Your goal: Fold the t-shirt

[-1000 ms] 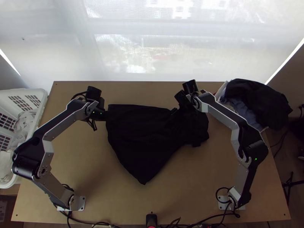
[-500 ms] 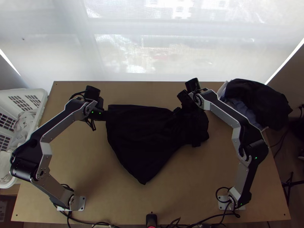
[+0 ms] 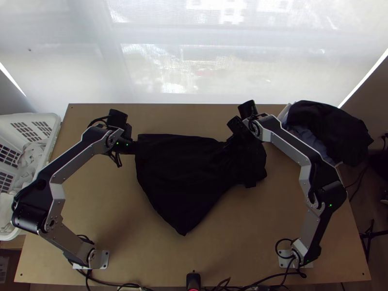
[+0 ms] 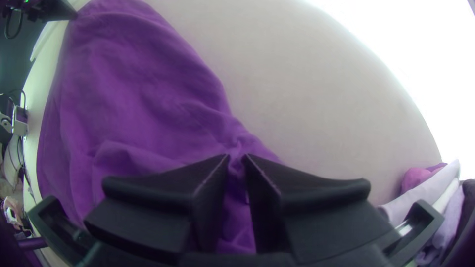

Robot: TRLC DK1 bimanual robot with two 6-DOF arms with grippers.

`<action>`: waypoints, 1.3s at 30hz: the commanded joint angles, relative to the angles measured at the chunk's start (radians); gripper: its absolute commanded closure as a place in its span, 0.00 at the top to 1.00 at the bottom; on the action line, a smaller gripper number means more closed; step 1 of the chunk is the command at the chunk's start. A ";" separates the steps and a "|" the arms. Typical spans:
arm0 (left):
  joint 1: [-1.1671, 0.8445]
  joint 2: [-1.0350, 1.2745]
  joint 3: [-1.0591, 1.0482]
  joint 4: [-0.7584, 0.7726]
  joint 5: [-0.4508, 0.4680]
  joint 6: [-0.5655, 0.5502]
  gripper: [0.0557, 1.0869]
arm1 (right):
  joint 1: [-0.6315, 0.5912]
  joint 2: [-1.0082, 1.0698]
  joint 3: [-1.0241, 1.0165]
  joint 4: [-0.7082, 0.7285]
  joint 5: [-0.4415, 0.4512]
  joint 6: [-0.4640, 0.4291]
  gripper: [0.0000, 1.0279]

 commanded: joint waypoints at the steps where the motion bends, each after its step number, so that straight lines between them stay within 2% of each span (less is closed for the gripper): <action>1: 0.000 -0.013 0.001 -0.001 0.000 0.001 0.03 | 0.006 -0.020 0.000 -0.010 -0.011 -0.028 0.03; 14: 0.045 -0.076 0.041 -0.030 0.000 0.004 0.03 | -0.037 -0.182 0.058 -0.045 -0.011 -0.037 0.03; 20: 0.088 -0.149 0.111 -0.074 0.000 0.003 0.03 | -0.077 -0.266 0.135 -0.105 -0.011 -0.037 0.03; 29: 0.135 -0.270 0.272 -0.129 0.020 -0.006 0.03 | -0.066 -0.401 0.236 -0.176 -0.009 -0.057 0.03; 39: 0.170 -0.401 0.509 -0.139 0.040 -0.017 0.03 | -0.003 -0.499 0.499 -0.274 0.080 -0.112 0.03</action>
